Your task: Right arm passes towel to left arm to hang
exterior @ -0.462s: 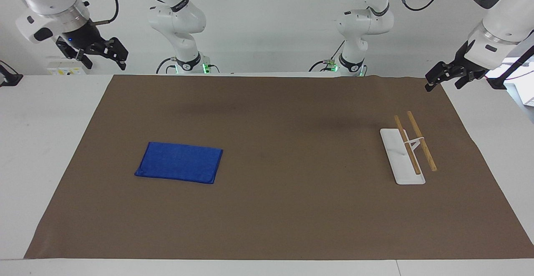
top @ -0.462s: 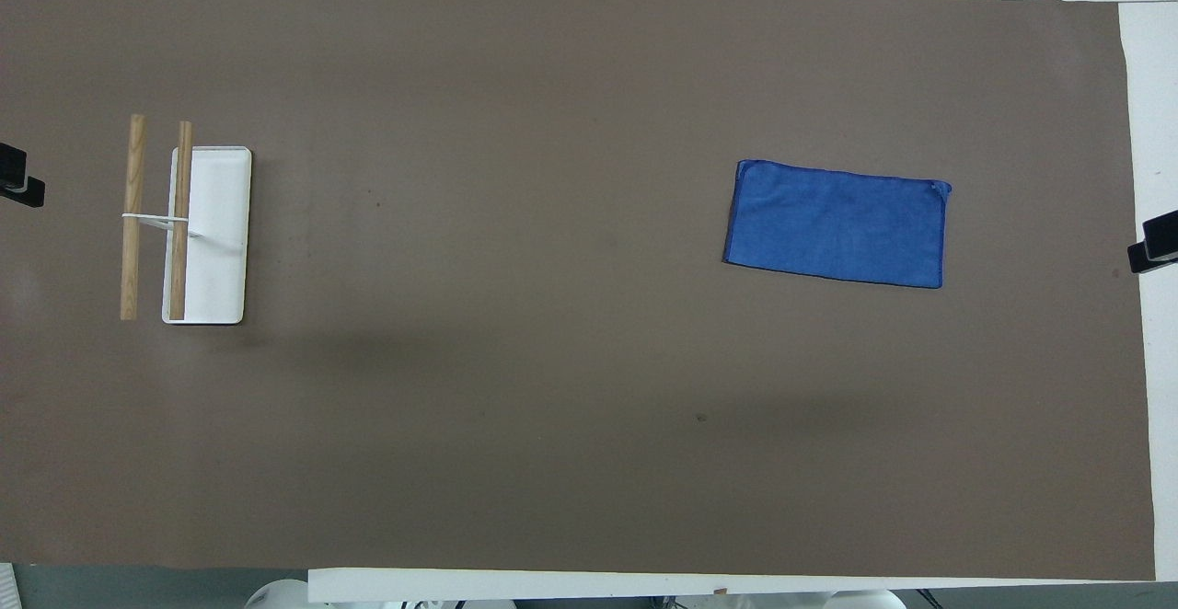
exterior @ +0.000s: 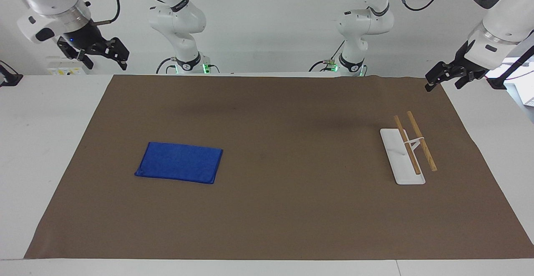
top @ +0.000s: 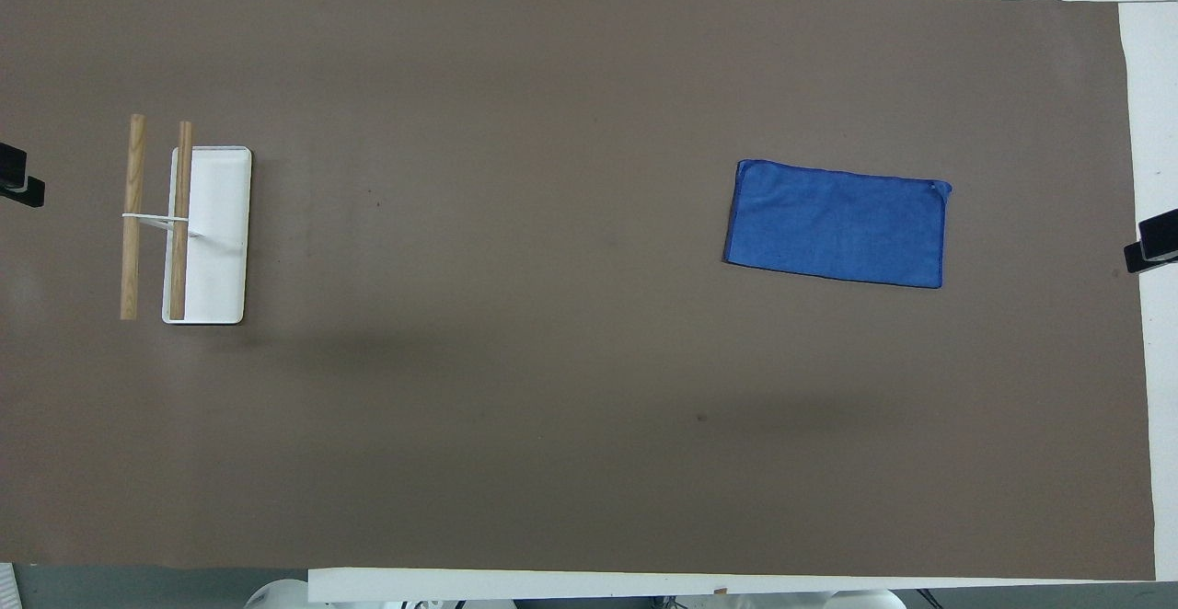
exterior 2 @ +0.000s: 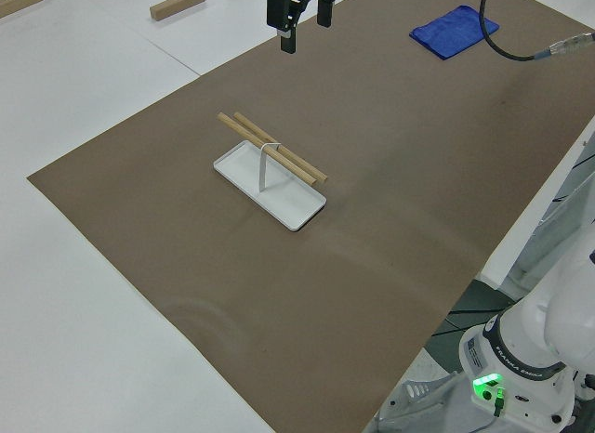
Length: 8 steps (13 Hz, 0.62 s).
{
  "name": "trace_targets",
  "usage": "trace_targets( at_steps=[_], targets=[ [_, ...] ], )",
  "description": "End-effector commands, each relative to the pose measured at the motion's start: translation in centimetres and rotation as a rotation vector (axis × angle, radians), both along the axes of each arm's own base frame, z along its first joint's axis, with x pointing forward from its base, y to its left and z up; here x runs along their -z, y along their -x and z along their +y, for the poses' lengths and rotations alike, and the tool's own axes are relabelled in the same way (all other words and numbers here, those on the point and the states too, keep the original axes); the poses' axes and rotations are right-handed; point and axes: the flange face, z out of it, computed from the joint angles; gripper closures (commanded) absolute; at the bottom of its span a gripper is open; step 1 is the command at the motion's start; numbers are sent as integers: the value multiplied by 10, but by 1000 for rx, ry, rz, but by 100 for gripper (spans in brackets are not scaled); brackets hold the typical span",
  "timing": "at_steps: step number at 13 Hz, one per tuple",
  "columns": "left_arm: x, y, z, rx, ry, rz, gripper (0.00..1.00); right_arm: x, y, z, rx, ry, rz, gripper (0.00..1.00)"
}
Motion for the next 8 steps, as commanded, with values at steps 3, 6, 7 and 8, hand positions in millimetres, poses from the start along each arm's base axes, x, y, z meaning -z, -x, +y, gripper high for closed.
trace_targets(
  at_steps=[3,6,7,8],
  targets=[
    [-1,8,3,11,11,8,0,40,-24,45,-16,17,-75,0],
    [-1,8,3,11,11,8,0,144,-60,88,-56,1,-114,0],
    [-1,8,3,11,11,8,0,176,-68,100,-36,0,-130,0],
    [-1,8,3,11,11,8,0,210,-74,111,-20,-5,-140,0]
  ],
)
